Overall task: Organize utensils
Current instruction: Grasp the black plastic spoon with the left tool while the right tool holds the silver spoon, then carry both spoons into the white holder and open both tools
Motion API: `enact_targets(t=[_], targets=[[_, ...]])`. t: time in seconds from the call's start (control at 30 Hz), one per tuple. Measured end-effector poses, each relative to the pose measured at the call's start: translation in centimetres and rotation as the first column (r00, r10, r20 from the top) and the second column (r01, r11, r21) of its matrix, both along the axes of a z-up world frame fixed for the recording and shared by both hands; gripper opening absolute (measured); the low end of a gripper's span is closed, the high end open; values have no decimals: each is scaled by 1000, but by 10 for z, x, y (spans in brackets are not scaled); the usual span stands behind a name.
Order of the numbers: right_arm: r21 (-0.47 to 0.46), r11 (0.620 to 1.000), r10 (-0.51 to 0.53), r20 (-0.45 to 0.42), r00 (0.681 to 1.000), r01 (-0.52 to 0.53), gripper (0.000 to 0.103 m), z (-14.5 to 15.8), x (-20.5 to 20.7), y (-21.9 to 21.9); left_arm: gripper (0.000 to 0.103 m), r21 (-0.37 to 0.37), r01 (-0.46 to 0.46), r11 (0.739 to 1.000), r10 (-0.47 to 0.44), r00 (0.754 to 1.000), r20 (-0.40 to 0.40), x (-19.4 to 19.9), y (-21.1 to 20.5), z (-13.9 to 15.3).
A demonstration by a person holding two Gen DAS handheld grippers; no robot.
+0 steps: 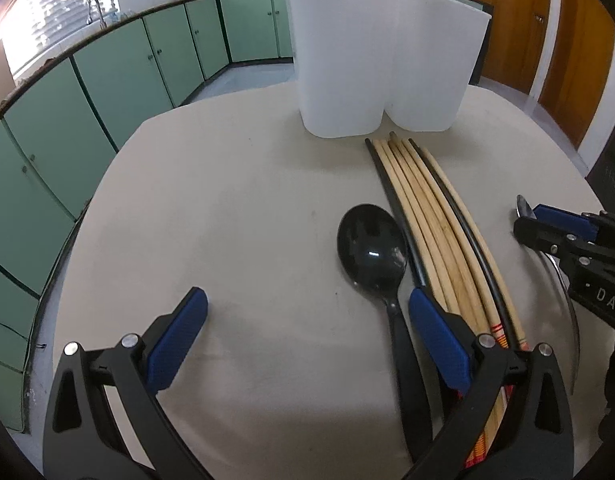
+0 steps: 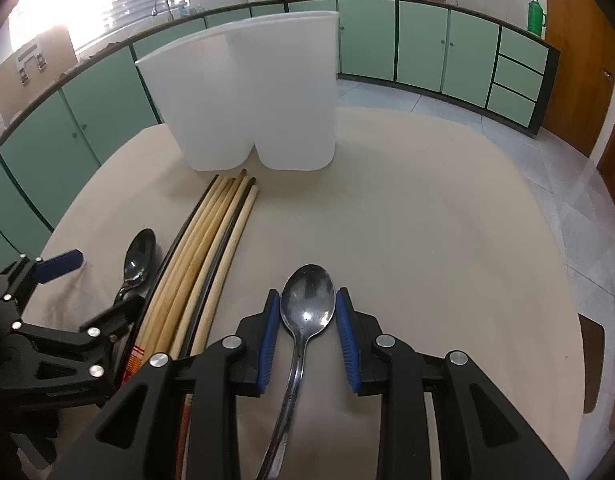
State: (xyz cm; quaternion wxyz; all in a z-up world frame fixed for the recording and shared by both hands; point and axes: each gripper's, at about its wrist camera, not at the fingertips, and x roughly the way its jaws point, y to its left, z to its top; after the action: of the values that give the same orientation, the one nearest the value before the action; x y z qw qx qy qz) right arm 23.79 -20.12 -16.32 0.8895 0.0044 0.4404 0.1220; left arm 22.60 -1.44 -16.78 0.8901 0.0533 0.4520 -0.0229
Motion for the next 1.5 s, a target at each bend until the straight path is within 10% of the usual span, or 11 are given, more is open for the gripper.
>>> enact_targets(t=[1.03,1.37,1.5], targets=[[-18,1000,17,9,1000,-17,30,-6,9,15,97,-6,-16,1000,16,1000,-4,29,-5,5],[31,1000,-7,55,998,5,28,1,-2,5,37,-119,28,992,-26,1000,11,26,-1,10],[60,998,-29,112,993,23,28,10,-13,-3,35,-182,51,982,-41,997,61,17,4,18]])
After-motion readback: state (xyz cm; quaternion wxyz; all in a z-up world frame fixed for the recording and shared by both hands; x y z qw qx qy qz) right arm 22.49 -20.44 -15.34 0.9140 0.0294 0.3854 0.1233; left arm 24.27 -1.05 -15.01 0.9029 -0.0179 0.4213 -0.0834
